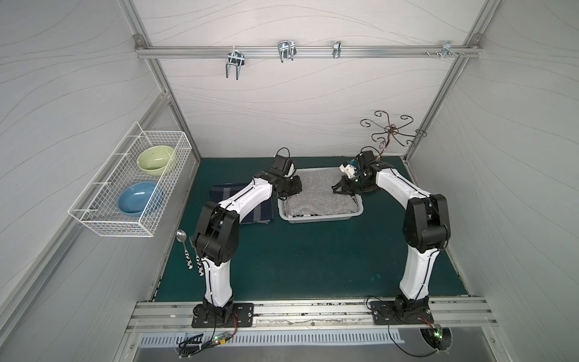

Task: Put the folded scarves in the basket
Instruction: Place the scarf in the basket.

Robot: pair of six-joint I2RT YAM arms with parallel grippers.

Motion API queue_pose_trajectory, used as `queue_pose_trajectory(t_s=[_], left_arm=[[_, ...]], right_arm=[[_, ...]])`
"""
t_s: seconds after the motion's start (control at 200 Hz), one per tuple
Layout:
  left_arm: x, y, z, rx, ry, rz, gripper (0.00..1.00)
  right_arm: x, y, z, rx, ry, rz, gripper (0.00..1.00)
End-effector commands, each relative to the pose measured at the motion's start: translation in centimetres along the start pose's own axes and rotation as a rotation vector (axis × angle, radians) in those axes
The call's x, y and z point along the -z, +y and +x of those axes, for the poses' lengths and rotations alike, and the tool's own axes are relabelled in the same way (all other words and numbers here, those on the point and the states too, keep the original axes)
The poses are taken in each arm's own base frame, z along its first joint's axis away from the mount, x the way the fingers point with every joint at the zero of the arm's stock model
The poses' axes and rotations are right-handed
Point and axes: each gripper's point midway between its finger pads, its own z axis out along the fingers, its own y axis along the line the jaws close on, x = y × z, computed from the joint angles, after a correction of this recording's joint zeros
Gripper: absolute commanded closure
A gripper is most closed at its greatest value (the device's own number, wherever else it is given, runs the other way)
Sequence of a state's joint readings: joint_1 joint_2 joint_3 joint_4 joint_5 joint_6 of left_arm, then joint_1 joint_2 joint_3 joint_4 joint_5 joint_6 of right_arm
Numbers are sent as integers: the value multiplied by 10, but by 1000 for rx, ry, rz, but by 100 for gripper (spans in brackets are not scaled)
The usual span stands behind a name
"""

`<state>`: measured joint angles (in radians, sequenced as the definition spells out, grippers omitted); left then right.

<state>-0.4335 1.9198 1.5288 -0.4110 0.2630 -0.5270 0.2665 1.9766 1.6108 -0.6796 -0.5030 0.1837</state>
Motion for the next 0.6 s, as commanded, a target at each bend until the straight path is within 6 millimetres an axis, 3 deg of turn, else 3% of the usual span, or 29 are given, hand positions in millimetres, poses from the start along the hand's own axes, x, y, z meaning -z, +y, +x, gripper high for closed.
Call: queue_pose_trajectory(t_s=[0.0, 0.11, 0.155, 0.59], left_arm=[[-7, 5, -6, -4, -15, -2, 84], [2, 7, -8, -25, -22, -28, 67], [9, 6, -10, -36, -34, -35, 66], [71, 33, -23, -35, -95, -172, 56]], right_arm=[[3, -17, -1, 13, 5, 87, 72], [12, -22, 0, 25, -15, 148, 60], [18, -25, 0, 32, -31, 180, 56], [59, -13, 5, 60, -93, 242, 48]])
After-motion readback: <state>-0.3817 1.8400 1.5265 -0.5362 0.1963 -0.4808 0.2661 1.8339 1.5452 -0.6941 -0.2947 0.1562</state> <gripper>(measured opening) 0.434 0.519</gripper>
